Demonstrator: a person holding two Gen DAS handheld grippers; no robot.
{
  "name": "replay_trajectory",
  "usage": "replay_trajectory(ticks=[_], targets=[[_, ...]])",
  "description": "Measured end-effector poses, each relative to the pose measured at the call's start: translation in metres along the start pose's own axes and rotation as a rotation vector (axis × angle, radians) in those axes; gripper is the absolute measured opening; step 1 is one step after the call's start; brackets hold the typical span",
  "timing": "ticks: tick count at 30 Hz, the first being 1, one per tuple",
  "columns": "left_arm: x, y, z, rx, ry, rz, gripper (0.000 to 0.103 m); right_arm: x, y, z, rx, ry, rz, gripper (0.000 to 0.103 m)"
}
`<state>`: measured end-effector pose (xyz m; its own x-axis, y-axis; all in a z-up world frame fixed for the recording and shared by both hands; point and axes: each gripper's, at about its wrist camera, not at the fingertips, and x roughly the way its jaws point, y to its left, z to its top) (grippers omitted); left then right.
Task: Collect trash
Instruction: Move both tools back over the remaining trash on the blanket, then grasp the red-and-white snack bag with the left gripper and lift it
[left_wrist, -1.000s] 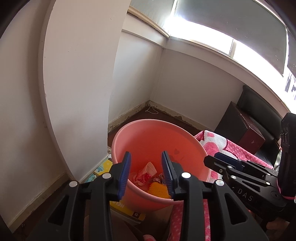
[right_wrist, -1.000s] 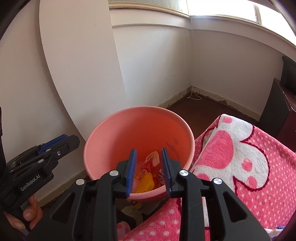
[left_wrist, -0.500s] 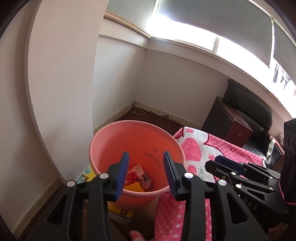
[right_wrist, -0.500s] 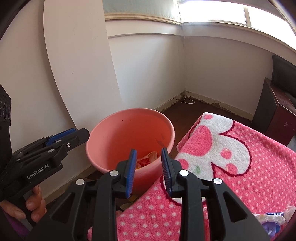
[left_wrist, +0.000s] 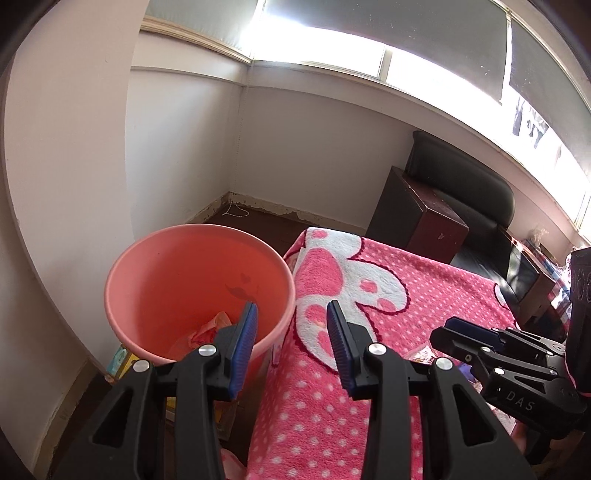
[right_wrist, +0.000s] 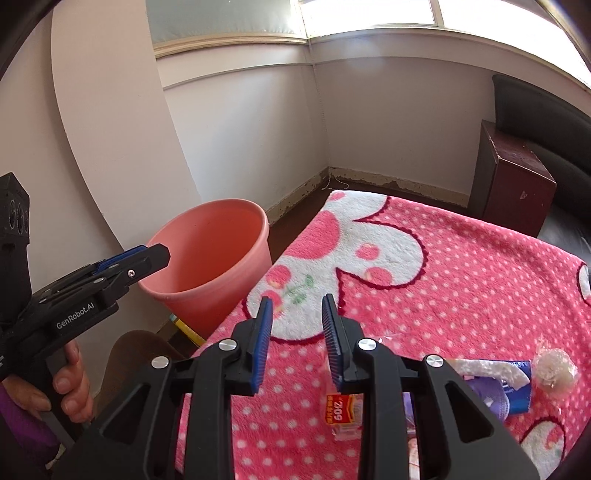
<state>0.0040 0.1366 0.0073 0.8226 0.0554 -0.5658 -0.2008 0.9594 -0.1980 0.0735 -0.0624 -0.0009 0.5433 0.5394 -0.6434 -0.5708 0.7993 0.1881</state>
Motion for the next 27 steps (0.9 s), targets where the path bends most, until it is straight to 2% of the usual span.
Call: replay_trajectory(ticks=[9,15,19,27], targets=[[0.012,-0.034,-0.005,0.059,0.029,-0.072,0.038,-0.030,-0.053,-0.028,0.064,-0.007,-0.109,0.028],[0.020,-0.047,-0.015,0.078,0.087,-0.137,0.038,-0.053,-0.082,-0.050,0.141,0.000,-0.161,0.028],[0.023,-0.056,-0.023,0.091,0.126,-0.194,0.045,-0.062,-0.097,-0.069,0.188,0.028,-0.185,0.028],[0.042,-0.078,-0.039,0.065,0.264,-0.292,0.046,-0.062,-0.108,-0.098,0.235,0.082,-0.158,0.028]])
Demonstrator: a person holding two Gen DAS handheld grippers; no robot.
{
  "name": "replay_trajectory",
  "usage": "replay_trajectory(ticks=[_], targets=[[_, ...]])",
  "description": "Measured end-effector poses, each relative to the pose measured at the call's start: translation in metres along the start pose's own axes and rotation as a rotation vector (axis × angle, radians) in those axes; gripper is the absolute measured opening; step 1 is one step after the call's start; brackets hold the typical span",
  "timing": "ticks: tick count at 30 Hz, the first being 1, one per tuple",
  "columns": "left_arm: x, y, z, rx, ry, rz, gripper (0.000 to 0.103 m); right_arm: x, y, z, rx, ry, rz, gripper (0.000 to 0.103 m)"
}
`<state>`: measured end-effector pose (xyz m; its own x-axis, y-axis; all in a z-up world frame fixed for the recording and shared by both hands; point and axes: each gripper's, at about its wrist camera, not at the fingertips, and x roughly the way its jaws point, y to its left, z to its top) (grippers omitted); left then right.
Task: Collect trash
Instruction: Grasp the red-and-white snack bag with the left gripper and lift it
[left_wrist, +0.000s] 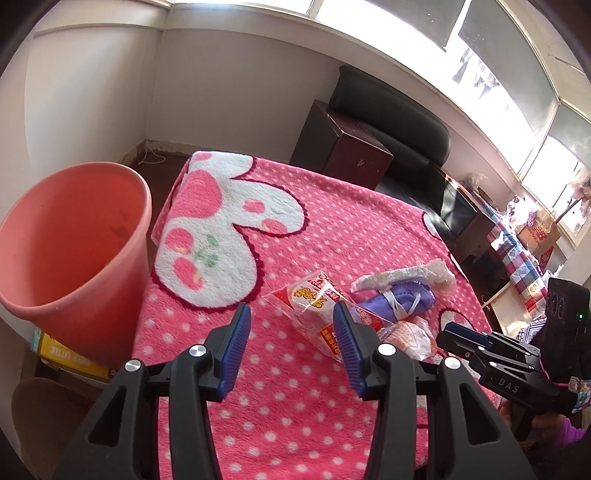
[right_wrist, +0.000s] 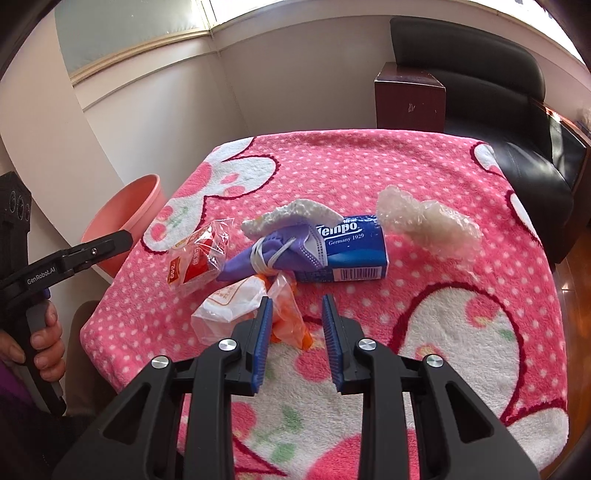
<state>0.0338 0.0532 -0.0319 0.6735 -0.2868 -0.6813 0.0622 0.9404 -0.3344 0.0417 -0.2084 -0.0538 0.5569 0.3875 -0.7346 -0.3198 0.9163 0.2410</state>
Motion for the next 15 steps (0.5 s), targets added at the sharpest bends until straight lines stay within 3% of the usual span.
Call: replay_trajectory(ticks=[6,15], targets=[[0.025,-0.009,-0.004,-0.060,0.101,-0.054,0.046,0.003,0.000,-0.004,-0.015,0.008,0.054,0.028],[0.059,-0.022,-0.009,-0.107,0.192,-0.064,0.045,0.007,-0.009,-0.012,-0.008,0.037,0.090,0.028]])
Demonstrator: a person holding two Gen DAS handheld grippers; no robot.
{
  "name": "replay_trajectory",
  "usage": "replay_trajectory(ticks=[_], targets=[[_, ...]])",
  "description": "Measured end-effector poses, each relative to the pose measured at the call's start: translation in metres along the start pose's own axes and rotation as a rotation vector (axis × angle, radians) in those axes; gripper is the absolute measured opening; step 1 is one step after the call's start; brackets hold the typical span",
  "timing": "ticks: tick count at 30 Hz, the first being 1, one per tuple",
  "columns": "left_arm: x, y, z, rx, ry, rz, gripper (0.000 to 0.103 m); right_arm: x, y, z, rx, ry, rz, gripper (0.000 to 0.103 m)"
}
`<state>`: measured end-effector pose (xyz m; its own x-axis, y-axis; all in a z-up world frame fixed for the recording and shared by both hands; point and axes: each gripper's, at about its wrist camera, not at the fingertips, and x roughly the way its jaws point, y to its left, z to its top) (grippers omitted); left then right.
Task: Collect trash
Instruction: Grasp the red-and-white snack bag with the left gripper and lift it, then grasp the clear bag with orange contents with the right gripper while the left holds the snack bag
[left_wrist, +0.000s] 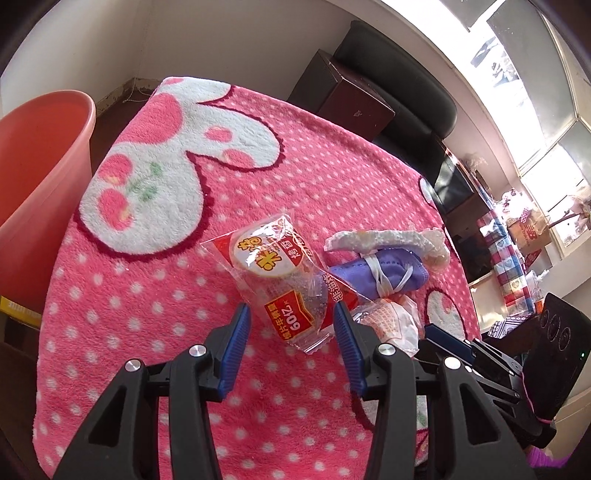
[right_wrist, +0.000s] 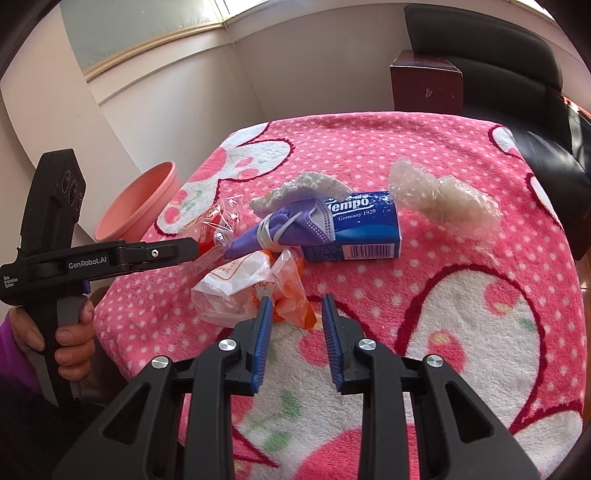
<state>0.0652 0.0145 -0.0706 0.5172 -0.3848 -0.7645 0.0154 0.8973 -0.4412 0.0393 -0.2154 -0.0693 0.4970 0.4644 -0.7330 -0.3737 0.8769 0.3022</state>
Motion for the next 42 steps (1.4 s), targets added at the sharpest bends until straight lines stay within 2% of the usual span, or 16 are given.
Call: replay_trajectory(ticks=[2,4,7,9,12,16,17,18,19,21,31,33,35,37,40,42], targets=[[0.000,0.001,0.001,-0.015,-0.014,-0.004,0.040,0.000,-0.001,-0.001,0.000,0.002,0.003,0.028],[-0.001,0.001,0.002,-0.012,-0.020,-0.005,0.023,0.000,-0.003,-0.002,0.002,0.002,0.007,0.028],[-0.003,0.001,0.004,0.002,-0.031,0.003,0.004,0.001,-0.004,-0.001,0.005,0.003,0.013,0.028],[-0.005,0.002,0.004,0.000,-0.041,0.003,0.000,0.002,-0.003,-0.001,0.004,0.001,0.015,0.028],[-0.011,0.002,0.004,0.018,-0.064,0.008,0.000,0.001,-0.003,0.000,0.000,-0.003,0.017,0.028],[-0.023,0.001,0.005,0.061,-0.116,0.059,0.000,0.002,-0.004,0.001,0.000,-0.002,0.014,0.028],[-0.023,0.003,0.005,0.056,-0.110,0.067,0.002,0.002,-0.004,0.000,0.000,-0.001,0.014,0.028],[-0.022,0.006,0.006,0.032,-0.085,0.051,0.010,0.002,-0.005,0.001,0.001,0.001,0.014,0.028],[-0.018,0.011,0.007,-0.010,-0.055,0.030,0.028,0.002,-0.006,0.001,0.002,0.003,0.013,0.028],[-0.014,0.023,0.008,-0.115,-0.021,-0.032,0.049,0.003,-0.006,0.000,0.003,0.004,0.012,0.028],[0.011,0.034,0.028,-0.381,0.039,-0.170,0.050,0.000,-0.009,0.002,-0.006,-0.005,0.005,0.028],[0.018,0.036,0.033,-0.419,0.048,-0.176,0.049,-0.001,-0.010,0.002,-0.006,-0.007,0.000,0.028],[0.023,0.035,0.038,-0.429,0.044,-0.168,0.043,-0.002,-0.011,0.002,-0.005,-0.008,-0.002,0.028],[0.024,0.032,0.041,-0.415,0.033,-0.166,0.018,-0.002,-0.012,0.001,-0.006,-0.009,-0.006,0.028],[0.022,0.026,0.046,-0.360,0.004,-0.146,0.000,-0.003,-0.013,0.000,-0.005,-0.009,-0.006,0.028],[0.018,0.023,0.047,-0.339,-0.017,-0.133,0.000,-0.003,-0.012,0.001,-0.008,-0.011,-0.003,0.028]])
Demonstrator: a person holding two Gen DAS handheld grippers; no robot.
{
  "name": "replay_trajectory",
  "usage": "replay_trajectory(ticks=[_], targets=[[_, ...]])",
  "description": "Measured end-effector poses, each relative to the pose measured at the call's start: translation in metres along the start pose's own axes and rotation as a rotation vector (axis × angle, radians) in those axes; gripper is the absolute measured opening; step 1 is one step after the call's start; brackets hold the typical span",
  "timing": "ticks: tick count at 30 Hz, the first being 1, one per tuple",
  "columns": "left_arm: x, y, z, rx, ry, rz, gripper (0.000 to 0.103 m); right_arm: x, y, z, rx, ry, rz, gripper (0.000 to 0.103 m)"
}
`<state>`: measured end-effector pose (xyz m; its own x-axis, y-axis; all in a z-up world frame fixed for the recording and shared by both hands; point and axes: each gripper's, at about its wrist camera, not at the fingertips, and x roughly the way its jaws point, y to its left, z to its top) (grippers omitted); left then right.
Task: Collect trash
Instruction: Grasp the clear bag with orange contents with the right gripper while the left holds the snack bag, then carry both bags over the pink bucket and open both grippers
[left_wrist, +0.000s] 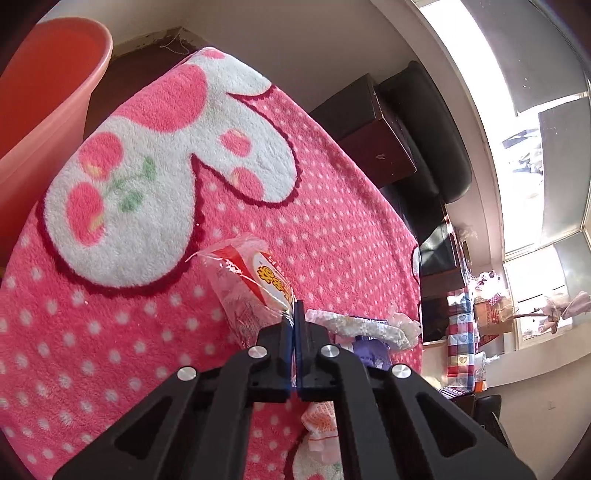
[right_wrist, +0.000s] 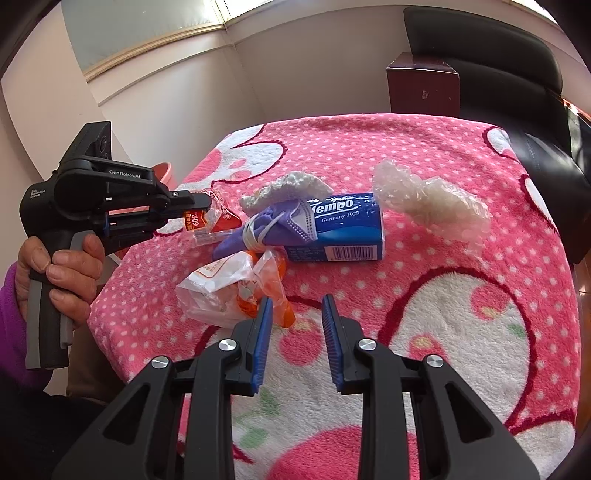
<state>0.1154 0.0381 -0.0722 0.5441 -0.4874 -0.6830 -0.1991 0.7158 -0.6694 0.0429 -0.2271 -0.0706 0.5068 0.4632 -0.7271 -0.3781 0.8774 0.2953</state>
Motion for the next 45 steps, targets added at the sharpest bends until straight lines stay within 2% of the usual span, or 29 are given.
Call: replay_trajectory(ticks=[12,18,19,20,23,29,37,45], targets=[[-0.043,-0.016,-0.004,0.200,-0.118,0.067,0.000,0.010,0.006,0.003,-0.025,0.022,0.028,0.028],[-0.053,-0.015,-0.010,0.248,-0.138,0.089,0.000,0.013,0.006,0.004,0.004,0.014,0.050,0.028],[-0.054,-0.014,-0.011,0.254,-0.141,0.092,0.000,0.013,0.006,0.004,0.003,0.013,0.048,0.025],[-0.055,-0.013,-0.012,0.261,-0.145,0.095,0.000,0.012,0.008,0.004,-0.003,0.015,0.046,0.017],[-0.060,-0.012,-0.015,0.277,-0.157,0.098,0.000,0.010,0.013,0.002,-0.024,0.010,0.049,0.013],[-0.073,-0.015,-0.019,0.319,-0.199,0.108,0.000,-0.004,0.031,0.007,-0.085,-0.037,0.067,0.006],[-0.101,-0.015,-0.023,0.376,-0.300,0.146,0.000,-0.017,0.058,0.032,-0.159,-0.126,0.100,0.005],[-0.131,0.000,-0.020,0.384,-0.411,0.202,0.000,-0.010,0.097,0.063,-0.231,-0.198,0.145,0.005]])
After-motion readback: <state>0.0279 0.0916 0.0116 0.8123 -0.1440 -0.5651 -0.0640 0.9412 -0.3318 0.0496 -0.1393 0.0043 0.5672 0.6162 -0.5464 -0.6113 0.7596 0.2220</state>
